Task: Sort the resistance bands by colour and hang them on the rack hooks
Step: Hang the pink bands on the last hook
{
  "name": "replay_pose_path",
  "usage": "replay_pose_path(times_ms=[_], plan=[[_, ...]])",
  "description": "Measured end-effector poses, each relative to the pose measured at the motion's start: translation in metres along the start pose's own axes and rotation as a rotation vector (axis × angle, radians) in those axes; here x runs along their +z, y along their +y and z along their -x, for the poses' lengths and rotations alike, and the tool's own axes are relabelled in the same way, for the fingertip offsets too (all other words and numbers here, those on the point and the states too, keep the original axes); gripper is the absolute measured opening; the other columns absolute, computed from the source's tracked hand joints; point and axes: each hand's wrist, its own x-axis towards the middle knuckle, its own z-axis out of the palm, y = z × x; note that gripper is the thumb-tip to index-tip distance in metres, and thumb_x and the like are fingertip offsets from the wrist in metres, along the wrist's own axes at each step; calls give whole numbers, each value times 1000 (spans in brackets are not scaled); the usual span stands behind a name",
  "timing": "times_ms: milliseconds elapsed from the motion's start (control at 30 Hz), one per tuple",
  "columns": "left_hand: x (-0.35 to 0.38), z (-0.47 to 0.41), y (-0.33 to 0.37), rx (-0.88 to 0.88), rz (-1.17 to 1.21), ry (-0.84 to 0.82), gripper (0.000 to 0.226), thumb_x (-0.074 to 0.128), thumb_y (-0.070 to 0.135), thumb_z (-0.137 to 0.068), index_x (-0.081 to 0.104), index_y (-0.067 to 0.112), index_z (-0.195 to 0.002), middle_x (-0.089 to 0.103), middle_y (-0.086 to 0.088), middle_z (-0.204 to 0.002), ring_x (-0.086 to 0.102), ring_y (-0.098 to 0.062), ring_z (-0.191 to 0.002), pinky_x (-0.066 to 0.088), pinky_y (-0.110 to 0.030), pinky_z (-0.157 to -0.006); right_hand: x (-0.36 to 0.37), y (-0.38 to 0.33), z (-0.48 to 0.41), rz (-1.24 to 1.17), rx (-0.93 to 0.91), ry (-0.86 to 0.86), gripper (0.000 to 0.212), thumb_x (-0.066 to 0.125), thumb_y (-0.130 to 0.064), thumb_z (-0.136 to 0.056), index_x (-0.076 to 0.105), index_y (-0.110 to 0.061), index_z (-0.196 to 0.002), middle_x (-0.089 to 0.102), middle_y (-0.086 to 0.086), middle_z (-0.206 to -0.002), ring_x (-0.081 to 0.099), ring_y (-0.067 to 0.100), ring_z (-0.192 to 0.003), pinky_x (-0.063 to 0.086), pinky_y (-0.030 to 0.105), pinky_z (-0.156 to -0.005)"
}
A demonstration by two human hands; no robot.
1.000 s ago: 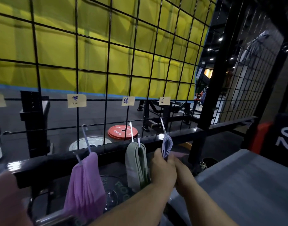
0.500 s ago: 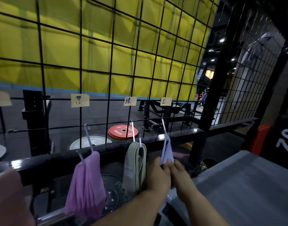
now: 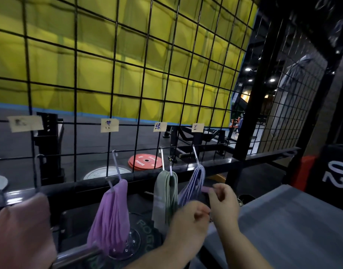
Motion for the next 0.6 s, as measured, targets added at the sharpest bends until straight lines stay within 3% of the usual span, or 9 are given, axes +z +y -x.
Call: replay_pose_path(times_ms=[100, 167, 200, 267, 367, 433, 500, 600], plan=[[-26, 2, 3, 185, 104, 360, 18, 62, 10, -88, 60, 28, -92, 61, 10, -93, 58, 1, -87, 43, -7, -69, 7, -32, 9, -26, -129, -127, 12, 60, -19, -93, 64, -26, -83, 65, -9, -84, 59, 4, -80, 42, 14, -66], [-38, -10, -4, 183, 77, 581, 24, 64, 12, -86, 58, 27, -105, 55, 11, -107, 52, 0, -98, 41, -12, -82, 15, -53, 17, -118, -132, -234, 11, 59, -19, -94, 67, -26, -92, 66, -14, -88, 60, 0, -83, 43, 8, -72], [-44, -16, -6, 146, 46, 618, 30, 63, 13, -87, 58, 24, -114, 54, 9, -112, 50, -5, -105, 40, -19, -88, 21, -60, 19, -156, -113, -283, 11, 58, -20, -95, 68, -27, -96, 67, -14, -91, 62, 2, -87, 46, 12, -79], [-52, -26, -4, 48, 17, 562, 40, 59, 17, -91, 53, 20, -130, 52, 5, -123, 46, -8, -113, 35, -21, -92, 32, -69, 20, -188, -65, -359, 14, 56, -25, -96, 70, -24, -99, 70, -10, -95, 65, 6, -93, 51, 27, -89], [-53, -30, -3, -55, 71, 426, 41, 50, 19, -97, 48, 19, -139, 50, 3, -135, 46, -10, -121, 30, -17, -91, 40, -75, 20, -237, 25, -408, 16, 60, -29, -93, 73, -21, -97, 73, -4, -91, 68, 14, -92, 54, 42, -90], [-54, -32, -4, -75, 122, 410, 34, 48, 20, -98, 55, 20, -131, 57, 1, -129, 53, -12, -114, 35, -18, -86, 39, -77, 21, -324, 69, -440, 14, 63, -27, -90, 73, -18, -94, 74, 0, -88, 68, 18, -89, 56, 42, -84], [-58, -33, -2, -92, 172, 420, 23, 48, 19, -97, 62, 21, -116, 64, 1, -110, 57, -12, -97, 38, -20, -71, 39, -80, 24, -385, 71, -485, 12, 66, -23, -89, 72, -15, -95, 73, 4, -89, 67, 17, -86, 54, 33, -75], [-64, -31, -1, -101, 184, 470, 19, 46, 16, -98, 63, 19, -106, 60, 9, -90, 53, -5, -80, 36, -16, -62, 40, -86, 25, -351, 35, -501, 9, 68, -19, -88, 71, -14, -95, 73, 6, -92, 67, 17, -87, 56, 32, -78]])
